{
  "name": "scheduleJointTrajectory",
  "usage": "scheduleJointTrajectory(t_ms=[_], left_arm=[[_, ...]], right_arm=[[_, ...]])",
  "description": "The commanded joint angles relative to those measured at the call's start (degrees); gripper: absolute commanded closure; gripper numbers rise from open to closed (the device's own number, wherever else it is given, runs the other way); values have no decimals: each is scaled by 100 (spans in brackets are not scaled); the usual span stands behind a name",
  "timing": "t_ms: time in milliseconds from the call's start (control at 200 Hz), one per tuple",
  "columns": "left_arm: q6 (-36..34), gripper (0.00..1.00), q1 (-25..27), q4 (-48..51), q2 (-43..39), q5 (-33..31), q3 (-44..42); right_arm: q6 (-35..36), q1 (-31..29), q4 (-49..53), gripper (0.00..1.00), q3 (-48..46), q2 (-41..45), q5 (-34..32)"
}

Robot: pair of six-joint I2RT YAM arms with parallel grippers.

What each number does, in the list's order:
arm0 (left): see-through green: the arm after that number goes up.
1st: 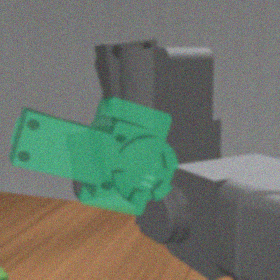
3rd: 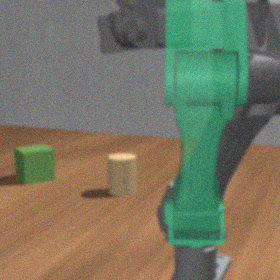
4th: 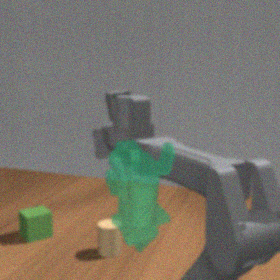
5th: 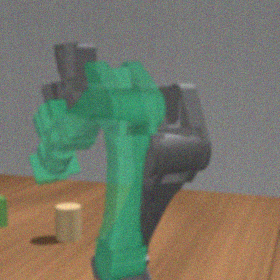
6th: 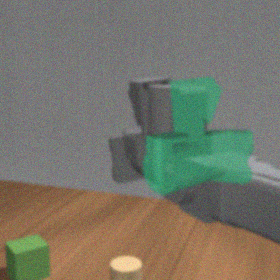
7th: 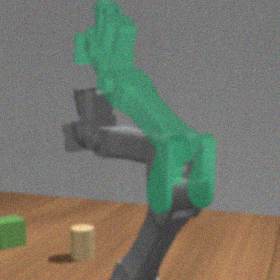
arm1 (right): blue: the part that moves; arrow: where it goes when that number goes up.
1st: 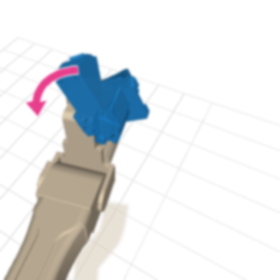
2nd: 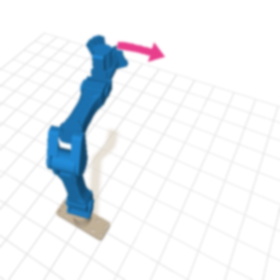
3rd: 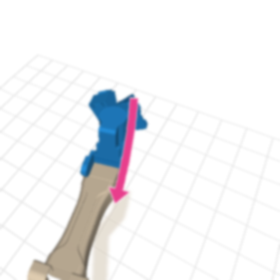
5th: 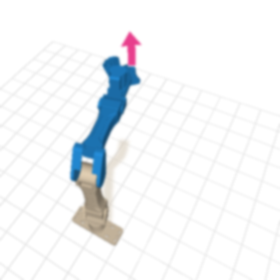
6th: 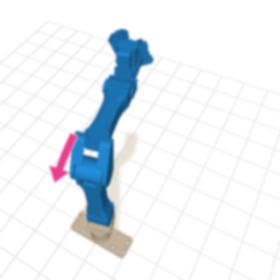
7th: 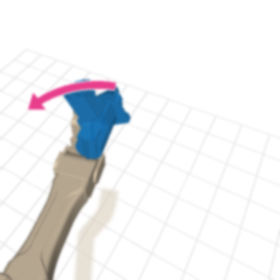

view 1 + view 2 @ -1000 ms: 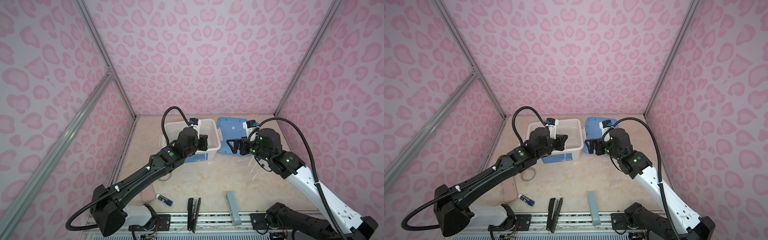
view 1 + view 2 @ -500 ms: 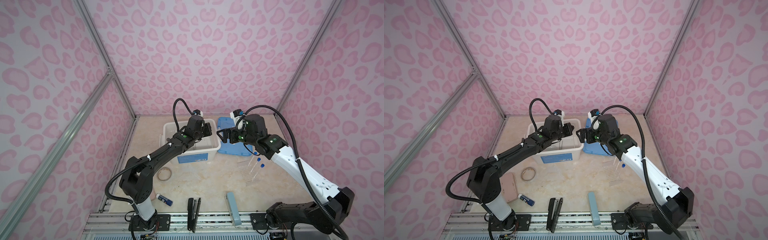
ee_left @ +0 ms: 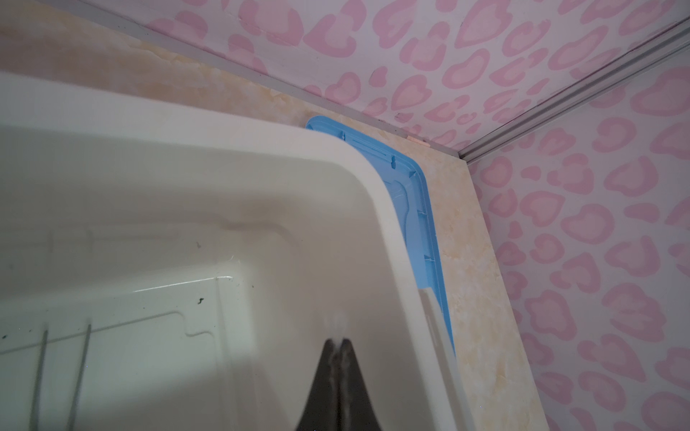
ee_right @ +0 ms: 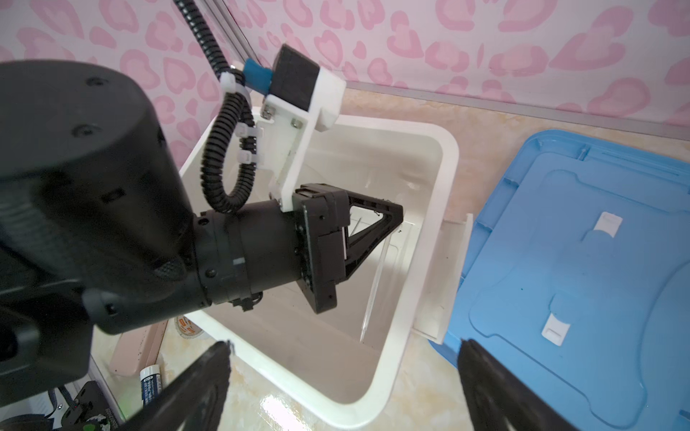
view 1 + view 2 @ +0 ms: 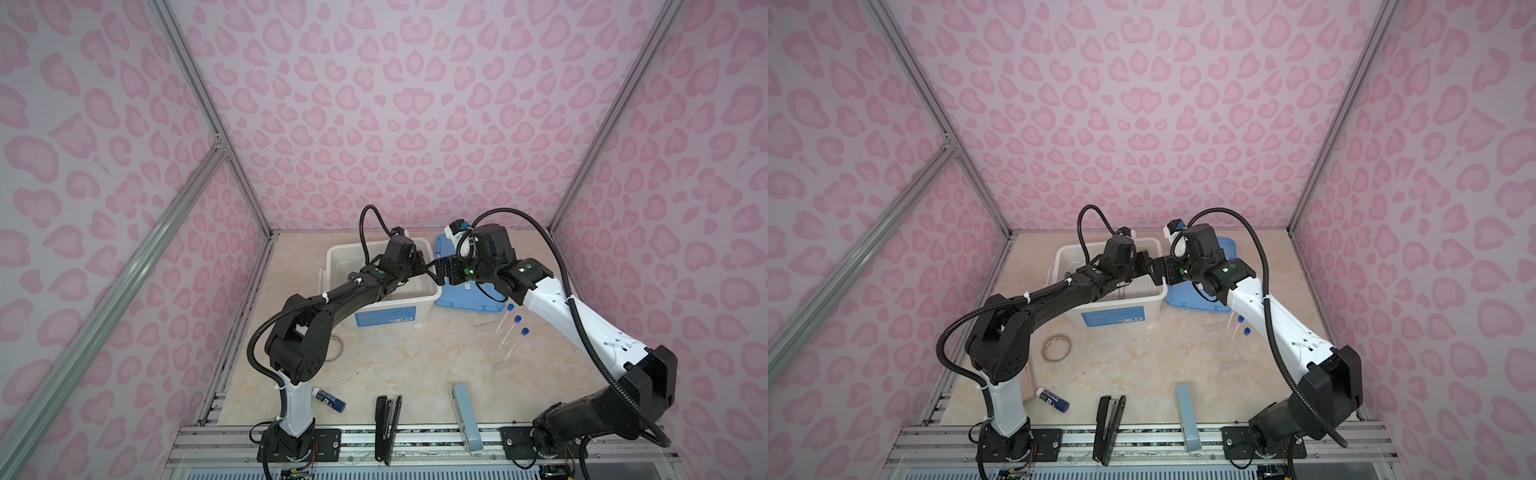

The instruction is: Organize the chemistry lab equipment

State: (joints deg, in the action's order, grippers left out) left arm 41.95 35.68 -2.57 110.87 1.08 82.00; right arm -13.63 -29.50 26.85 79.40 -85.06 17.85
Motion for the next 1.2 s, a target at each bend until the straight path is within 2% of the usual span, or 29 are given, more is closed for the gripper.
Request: scheduleJointTrajectory(t_ms=[0, 170, 640, 1195], left_arm=[[122, 97, -9, -398, 173, 56, -79], [113, 97, -9, -438, 378, 27, -160], [80, 96, -9, -271, 838, -47, -109], [73, 84, -17, 32, 1208, 24, 127]], right_arm=[[93, 5, 1, 4, 16, -72, 119], [124, -12, -70, 5, -21, -121, 349], [125, -51, -108, 6, -63, -176, 294], [159, -57, -22, 6, -91, -177, 203]])
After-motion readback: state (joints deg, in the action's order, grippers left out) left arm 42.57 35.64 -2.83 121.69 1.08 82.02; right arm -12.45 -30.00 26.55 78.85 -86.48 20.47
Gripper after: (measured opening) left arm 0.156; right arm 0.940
